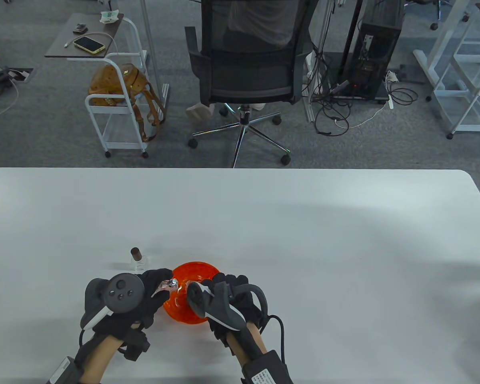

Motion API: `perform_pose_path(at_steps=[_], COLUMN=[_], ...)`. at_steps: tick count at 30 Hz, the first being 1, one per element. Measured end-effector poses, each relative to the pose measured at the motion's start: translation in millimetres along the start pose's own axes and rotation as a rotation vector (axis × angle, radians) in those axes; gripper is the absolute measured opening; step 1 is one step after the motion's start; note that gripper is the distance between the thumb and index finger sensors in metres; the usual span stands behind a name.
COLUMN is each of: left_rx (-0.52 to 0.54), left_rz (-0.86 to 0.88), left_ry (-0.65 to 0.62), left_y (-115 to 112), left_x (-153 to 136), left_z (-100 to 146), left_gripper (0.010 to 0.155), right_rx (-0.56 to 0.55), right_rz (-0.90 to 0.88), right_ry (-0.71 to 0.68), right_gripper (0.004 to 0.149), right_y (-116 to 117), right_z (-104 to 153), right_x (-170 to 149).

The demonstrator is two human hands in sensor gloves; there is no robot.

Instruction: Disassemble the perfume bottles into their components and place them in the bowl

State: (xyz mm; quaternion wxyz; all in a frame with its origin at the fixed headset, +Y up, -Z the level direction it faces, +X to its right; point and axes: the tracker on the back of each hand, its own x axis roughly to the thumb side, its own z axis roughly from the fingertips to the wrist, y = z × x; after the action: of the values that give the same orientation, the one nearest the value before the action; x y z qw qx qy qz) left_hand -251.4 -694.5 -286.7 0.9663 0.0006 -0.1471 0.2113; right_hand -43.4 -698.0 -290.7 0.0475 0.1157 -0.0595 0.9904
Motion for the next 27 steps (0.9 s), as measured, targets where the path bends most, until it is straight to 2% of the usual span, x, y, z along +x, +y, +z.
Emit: perform_pose_path(at_steps=[3,5,7,11,16,21,27], left_rx=[-0.019,-0.02,-0.015,-0.01,-0.003,0.018,0.012], left_rz=[-0.046,-0.064,-0.077,-0.094,-0.108,-0.081,-0.056], left_ry=[-0.017,-0.03,-0.047,-0.076,-0.096,-0.089,-0.096], left_y=[-4,-7,-8,-10,-11,-9,-8], left_x=[5,9,13,21,26,23,21], left_z=[-1,-1,-1,0,2,2,3], left_gripper=[0.054,0.054,0.054,0.054,0.054,0.054,0.054], right_rx=[-0.048,-0.058,-0.087,-0.168,-0.173,-0.121,-0.173], right_rz=[-0.237,-0.374,-0.424,-0.345,-0.276,-0.32,-0.3], right_ry=[-0.039,-0.045,-0.033,-0.03,-0.049,-0.081,-0.06], right_gripper=[0.059,0.061,0.058,0.046,0.039,0.049,0.042], right_y=[-12,-14,-14,-14,-11,-9,-8], right_z=[5,7,8,10,11,12,11], right_x=[-8,-7,-5,3,9,12,12])
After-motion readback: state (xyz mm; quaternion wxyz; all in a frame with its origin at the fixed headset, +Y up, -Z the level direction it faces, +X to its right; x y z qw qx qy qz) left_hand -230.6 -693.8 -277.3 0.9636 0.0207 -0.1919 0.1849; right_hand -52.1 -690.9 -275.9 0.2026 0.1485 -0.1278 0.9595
